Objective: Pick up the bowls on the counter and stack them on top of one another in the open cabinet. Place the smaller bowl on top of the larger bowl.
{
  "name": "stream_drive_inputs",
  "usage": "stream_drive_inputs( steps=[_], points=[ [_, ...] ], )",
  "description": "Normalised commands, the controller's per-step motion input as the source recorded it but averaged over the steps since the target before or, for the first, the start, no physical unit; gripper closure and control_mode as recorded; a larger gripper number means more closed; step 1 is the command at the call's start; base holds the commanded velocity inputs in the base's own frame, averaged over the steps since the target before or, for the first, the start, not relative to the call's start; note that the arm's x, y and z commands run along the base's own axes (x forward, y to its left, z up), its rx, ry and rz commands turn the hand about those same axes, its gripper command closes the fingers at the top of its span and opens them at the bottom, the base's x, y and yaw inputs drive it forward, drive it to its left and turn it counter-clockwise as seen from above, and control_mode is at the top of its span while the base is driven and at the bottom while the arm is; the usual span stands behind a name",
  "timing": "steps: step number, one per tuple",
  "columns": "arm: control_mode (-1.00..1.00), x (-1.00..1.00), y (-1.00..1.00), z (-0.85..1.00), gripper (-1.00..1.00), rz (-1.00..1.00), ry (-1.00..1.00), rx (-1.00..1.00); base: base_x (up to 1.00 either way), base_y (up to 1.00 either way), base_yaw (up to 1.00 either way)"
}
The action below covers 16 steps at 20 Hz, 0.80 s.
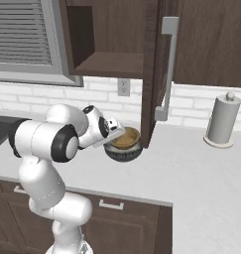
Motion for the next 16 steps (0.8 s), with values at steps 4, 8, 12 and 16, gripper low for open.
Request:
stream_drive_inputs(
  steps=[4, 8, 12, 16],
  points=[
    [-1.0, -0.17, -0.01, 0.27, -1.0, -0.01, -0.01, 0.02, 0.0, 0.0, 0.0],
    [-1.0, -0.21, -0.06, 0.54, -1.0, -0.04, -0.03, 0.07, 0.0, 0.0, 0.0],
    [-1.0, -0.47, 0.05, 0.36, -1.0, -0.04, -0.02, 0.04, 0.0, 0.0, 0.0],
    [-1.0, -0.49, 0.29, -0.03, -1.0, -0.05, 0.01, 0.03, 0.0, 0.0, 0.0]
  ],
)
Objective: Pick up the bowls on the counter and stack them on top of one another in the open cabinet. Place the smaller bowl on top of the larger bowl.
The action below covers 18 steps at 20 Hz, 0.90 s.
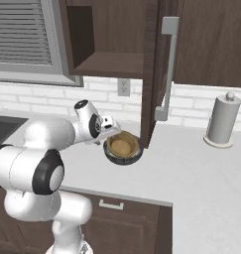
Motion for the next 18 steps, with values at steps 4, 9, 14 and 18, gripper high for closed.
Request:
stream_drive_inputs(
  steps=[4, 9, 14, 18],
  points=[
    [-1.0, -0.35, 0.0, -0.26, -1.0, -0.01, 0.1, 0.02, 0.0, 0.0, 0.0],
    [-1.0, -0.04, -0.12, -0.25, -1.0, 0.0, 0.03, 0.0, 0.0, 0.0, 0.0],
    [-1.0, 0.01, -0.31, -0.37, -1.0, 0.0, 0.07, 0.0, 0.0, 0.0, 0.0],
    [-1.0, 0.02, -0.27, -0.4, -1.0, 0.01, 0.06, 0.0, 0.0, 0.0, 0.0]
  ],
)
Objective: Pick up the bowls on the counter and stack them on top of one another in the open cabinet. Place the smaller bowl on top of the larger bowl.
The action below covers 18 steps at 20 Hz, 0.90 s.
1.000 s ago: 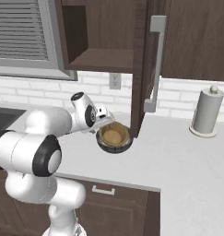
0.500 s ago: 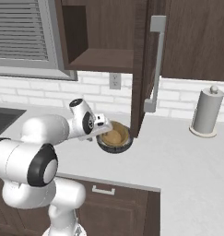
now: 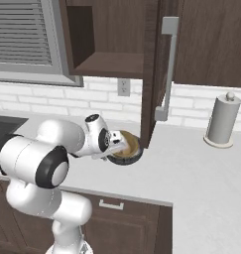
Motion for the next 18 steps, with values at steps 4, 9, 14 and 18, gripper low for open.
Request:
stream_drive_inputs(
  steps=[4, 9, 14, 18],
  points=[
    [-1.0, 0.0, -0.11, -0.4, 1.0, 0.02, 0.05, 0.0, 0.0, 0.0, 0.0],
    [-1.0, 0.01, 0.0, -0.09, 1.0, 0.01, 0.0, 0.0, 0.0, 0.0, 0.0],
    [-1.0, -0.06, 0.0, 0.0, 1.0, 0.0, -0.01, 0.0, 0.0, 0.0, 0.0],
    [-1.0, -0.24, 0.0, 0.26, 1.0, 0.01, -0.04, -0.01, 0.0, 0.0, 0.0]
  ],
)
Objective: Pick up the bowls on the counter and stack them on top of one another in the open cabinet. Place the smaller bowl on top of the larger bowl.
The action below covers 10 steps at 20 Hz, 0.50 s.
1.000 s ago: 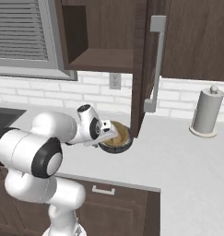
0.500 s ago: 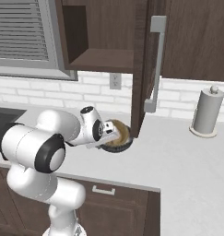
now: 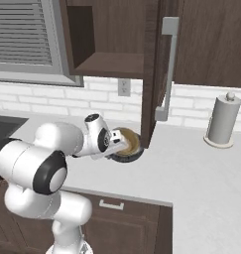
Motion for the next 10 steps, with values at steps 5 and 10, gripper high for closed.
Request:
stream_drive_inputs(
  steps=[5, 10],
  points=[
    [-1.0, -0.43, 0.05, 0.96, 1.0, 0.04, -0.29, -0.05, 0.0, 0.0, 0.0],
    [-1.0, -0.28, 0.13, 1.0, 1.0, 0.05, -0.34, -0.06, 0.0, 0.0, 0.0]
  ],
)
